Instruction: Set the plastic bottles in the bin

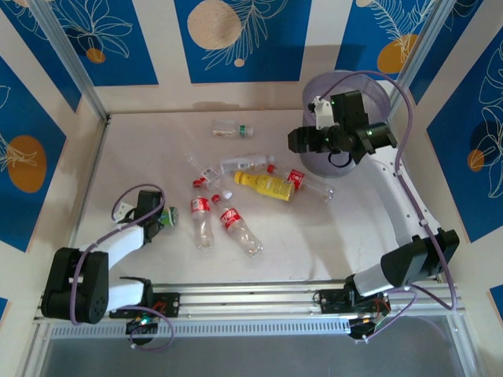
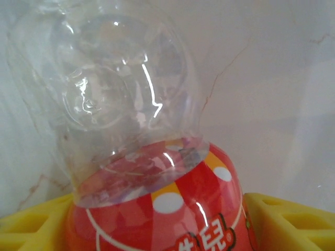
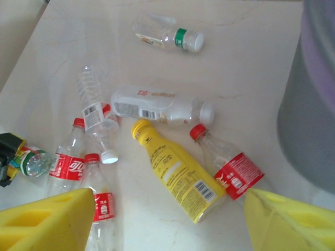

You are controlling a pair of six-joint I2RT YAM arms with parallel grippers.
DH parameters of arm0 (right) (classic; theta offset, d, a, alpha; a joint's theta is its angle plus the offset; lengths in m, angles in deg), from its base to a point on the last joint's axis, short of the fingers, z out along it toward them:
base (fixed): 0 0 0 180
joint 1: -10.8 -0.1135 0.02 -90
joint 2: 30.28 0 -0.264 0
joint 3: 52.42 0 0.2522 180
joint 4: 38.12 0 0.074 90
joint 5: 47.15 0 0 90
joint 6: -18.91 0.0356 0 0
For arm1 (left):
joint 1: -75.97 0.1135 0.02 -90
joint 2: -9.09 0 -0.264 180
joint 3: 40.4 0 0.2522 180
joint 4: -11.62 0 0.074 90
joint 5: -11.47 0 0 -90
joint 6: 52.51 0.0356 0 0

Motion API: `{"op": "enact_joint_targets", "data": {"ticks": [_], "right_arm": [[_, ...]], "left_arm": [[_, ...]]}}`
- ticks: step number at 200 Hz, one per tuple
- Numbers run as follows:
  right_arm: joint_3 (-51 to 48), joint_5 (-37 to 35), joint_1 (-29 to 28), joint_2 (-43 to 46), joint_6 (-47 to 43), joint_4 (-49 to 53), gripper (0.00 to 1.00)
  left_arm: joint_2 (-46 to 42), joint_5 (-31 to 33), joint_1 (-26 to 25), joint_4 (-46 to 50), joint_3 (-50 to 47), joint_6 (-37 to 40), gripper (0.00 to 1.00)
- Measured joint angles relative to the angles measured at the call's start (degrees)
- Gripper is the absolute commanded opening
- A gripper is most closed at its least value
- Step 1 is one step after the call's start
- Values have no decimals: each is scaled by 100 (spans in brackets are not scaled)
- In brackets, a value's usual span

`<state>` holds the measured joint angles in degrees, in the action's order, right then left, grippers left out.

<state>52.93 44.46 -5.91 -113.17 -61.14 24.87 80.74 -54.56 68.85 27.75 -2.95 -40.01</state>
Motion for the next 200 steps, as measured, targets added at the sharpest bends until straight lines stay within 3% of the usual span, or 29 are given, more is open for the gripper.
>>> {"op": "enact_joint_targets", "data": {"ticks": [77,137,200], "right_arm": [[-549,-96,-601,181,413,-52,75],[-846,892,-1314,90,778,-555,75],[-1040,2264,-1928,-710,1226,-1467,75]], "left_arm": [[83,-293,125,-315,20,337,54],[79,-2120,136,-844,590,1200,54],[107,-4041,28,-2046,664,1261,53]]}}
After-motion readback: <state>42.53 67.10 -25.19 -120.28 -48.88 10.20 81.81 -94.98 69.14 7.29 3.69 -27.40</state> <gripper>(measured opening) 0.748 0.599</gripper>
